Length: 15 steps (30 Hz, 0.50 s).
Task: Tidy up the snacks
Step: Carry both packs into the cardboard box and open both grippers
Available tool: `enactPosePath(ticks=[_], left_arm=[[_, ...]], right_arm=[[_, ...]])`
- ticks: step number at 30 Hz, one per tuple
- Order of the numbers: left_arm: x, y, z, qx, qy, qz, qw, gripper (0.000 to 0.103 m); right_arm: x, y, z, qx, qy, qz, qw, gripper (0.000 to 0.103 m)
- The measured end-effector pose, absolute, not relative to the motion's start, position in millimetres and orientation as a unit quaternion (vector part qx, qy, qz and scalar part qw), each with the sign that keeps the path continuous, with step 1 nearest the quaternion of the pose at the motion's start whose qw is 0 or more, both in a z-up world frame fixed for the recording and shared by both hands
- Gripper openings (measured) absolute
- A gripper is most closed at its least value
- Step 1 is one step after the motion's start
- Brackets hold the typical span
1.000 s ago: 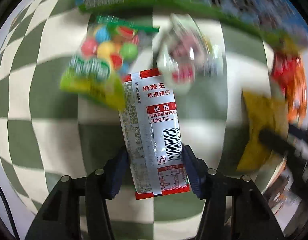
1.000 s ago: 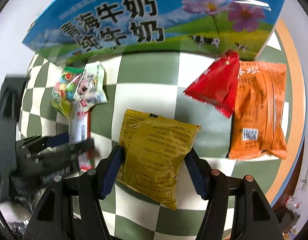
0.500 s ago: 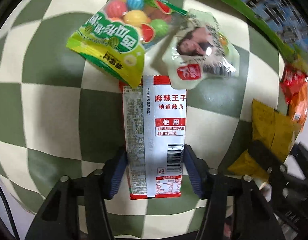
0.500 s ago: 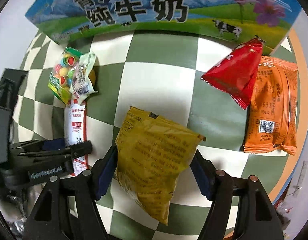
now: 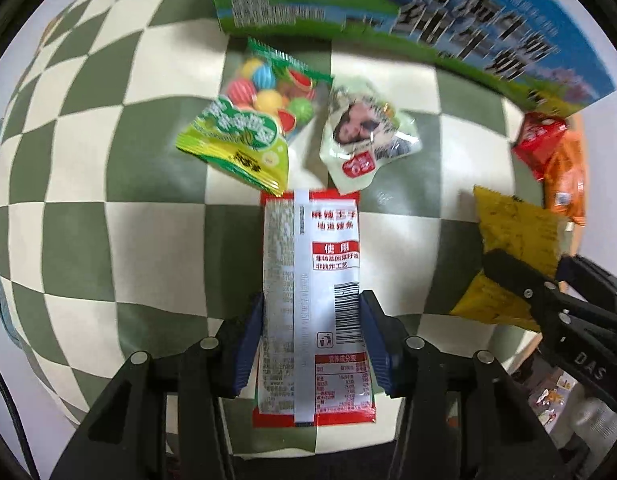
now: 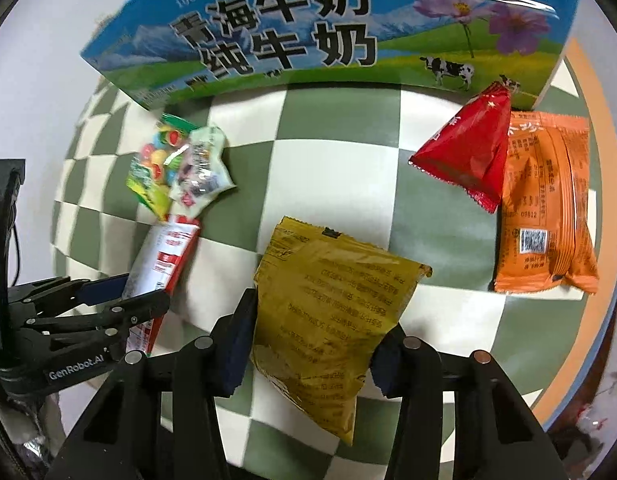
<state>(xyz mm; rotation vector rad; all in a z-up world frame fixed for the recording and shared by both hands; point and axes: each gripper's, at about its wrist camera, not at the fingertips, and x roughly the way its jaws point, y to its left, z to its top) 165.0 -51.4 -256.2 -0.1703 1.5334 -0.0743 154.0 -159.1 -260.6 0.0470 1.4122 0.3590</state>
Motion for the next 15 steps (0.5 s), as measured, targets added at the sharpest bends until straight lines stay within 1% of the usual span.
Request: enactPosePath(ticks=[8,10,15], left_arm=[[168.9,-54.4,-207.4,-0.091,0.677,-0.058,0.728,0.045],[161.7,-44.5,-195.6,-0.099,0.671,-0.066,0.732,0.045],[161.6,-49.7,-141.4,-0.109,0.637,-0.096,0.757,0.045]], right_arm=[[151.5,-174.7,-233.4,0.054,0.632,0.190,0.749,0.051],[151.1,-182.5,-218.7,0.066,0.625,0.196,0.753,0.051],[152.9,-186.3,-176.9,0.090,0.595,0.215,0.769,0.051]])
